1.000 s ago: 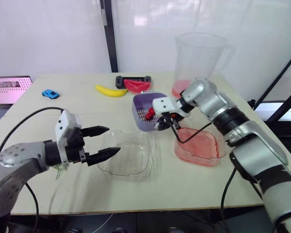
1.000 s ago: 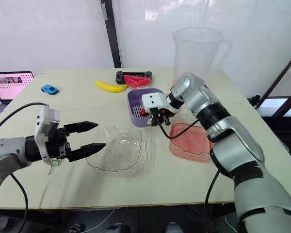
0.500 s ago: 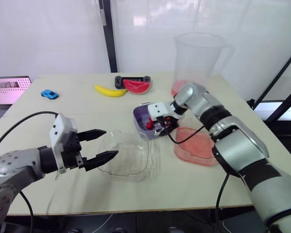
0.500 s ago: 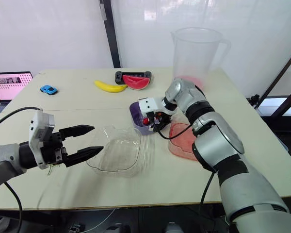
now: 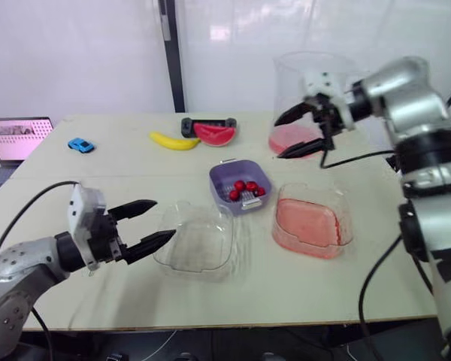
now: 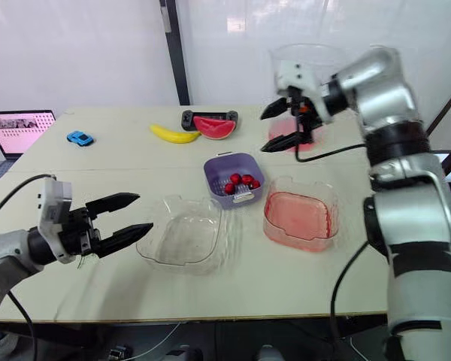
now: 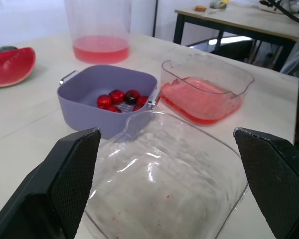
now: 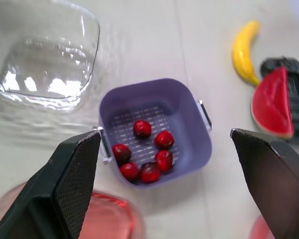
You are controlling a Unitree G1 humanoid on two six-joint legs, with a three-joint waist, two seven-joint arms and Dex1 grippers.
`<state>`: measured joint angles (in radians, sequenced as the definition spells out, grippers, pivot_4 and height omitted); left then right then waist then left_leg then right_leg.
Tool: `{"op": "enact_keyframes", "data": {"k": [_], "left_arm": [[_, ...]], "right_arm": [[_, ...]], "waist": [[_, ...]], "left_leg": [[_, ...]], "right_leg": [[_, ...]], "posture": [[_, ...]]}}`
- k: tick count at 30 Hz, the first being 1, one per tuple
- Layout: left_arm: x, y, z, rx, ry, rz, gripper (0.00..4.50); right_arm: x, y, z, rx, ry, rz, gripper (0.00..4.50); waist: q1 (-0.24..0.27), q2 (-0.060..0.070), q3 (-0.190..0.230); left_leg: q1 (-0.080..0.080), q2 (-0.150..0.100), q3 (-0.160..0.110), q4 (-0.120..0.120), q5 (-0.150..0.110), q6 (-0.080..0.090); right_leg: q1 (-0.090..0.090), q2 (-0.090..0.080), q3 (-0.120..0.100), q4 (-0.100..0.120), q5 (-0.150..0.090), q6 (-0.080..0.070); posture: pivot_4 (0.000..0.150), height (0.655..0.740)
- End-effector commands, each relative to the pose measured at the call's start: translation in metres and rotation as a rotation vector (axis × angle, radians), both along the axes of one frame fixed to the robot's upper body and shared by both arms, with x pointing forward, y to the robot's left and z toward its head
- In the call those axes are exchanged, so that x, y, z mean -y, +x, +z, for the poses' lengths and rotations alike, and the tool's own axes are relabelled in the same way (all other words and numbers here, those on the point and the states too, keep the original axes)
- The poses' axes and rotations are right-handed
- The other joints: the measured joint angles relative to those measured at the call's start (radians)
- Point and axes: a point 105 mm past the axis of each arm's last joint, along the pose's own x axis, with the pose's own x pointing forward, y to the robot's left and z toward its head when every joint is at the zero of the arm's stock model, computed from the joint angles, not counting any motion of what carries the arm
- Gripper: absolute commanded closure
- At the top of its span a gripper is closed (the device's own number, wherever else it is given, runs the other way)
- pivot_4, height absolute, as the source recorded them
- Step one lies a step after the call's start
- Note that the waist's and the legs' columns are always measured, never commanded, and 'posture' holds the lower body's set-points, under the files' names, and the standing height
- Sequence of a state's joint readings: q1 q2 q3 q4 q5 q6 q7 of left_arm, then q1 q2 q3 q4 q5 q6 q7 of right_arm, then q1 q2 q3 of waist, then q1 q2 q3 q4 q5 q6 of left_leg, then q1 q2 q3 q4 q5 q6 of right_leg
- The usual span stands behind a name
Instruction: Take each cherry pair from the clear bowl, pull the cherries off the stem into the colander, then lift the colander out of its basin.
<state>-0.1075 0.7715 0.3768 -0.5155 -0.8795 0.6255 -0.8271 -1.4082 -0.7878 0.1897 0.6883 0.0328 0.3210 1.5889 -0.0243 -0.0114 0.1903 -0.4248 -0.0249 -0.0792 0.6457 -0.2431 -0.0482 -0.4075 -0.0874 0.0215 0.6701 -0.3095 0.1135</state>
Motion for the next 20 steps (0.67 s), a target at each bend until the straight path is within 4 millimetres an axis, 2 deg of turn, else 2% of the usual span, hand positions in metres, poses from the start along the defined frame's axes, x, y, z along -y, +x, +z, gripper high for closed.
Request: {"op": "enact_keyframes", "data": {"k": [1, 4, 7, 14, 17, 20], "left_arm": [[-0.015, 0.02, 0.008, 0.085, 0.007, 0.111, 0.0], [-0.03, 0.035, 0.0, 0.048, 0.0, 0.188, 0.0], [-0.046, 0.042, -0.013, 0.001, 0.054, 0.253, 0.0], [-0.085, 0.047, -0.018, -0.024, 0.119, 0.344, 0.0], [-0.092, 0.05, -0.012, 0.004, 0.115, 0.37, 0.0], [-0.101, 0.054, -0.01, -0.002, 0.115, 0.384, 0.0]], "right_arm": [[0.044, -0.02, 0.011, 0.071, 0.176, -0.118, 0.03], [0.096, -0.026, -0.016, 0.08, 0.216, -0.348, 0.03], [0.13, -0.032, -0.031, 0.167, 0.278, -0.475, 0.03], [0.17, -0.048, -0.061, 0.246, 0.387, -0.623, 0.03], [0.173, -0.062, -0.08, 0.218, 0.394, -0.655, 0.03], [0.17, -0.071, -0.087, 0.216, 0.417, -0.672, 0.03]], "waist": [[0.015, 0.0, 0.0], [0.013, 0.001, 0.0], [0.003, 0.001, 0.0], [-0.009, 0.002, 0.0], [0.001, 0.002, 0.0], [0.008, 0.002, 0.0]], "left_leg": [[0.0, 0.0, 0.0, 0.0, 0.0, 0.001], [0.0, -0.001, 0.004, 0.001, -0.001, 0.001], [0.0, 0.0, 0.007, 0.001, -0.002, 0.003], [0.003, 0.002, 0.01, 0.0, -0.003, 0.005], [0.003, 0.002, 0.01, 0.001, -0.003, 0.005], [0.004, 0.002, 0.01, 0.002, -0.003, 0.005]], "right_leg": [[0.0, 0.0, 0.0, 0.0, 0.0, 0.0], [0.001, -0.001, 0.0, 0.0, 0.0, 0.0], [0.0, 0.0, 0.001, 0.0, 0.0, 0.0], [0.0, 0.0, 0.003, 0.002, 0.0, 0.0], [0.001, 0.0, 0.003, 0.002, 0.0, 0.0], [0.002, 0.0, 0.003, 0.002, 0.0, 0.0]], "posture": [[0.15, 0.74], [0.15, 0.74], [0.15, 0.74], [0.15, 0.74], [0.15, 0.74], [0.15, 0.74]]}}
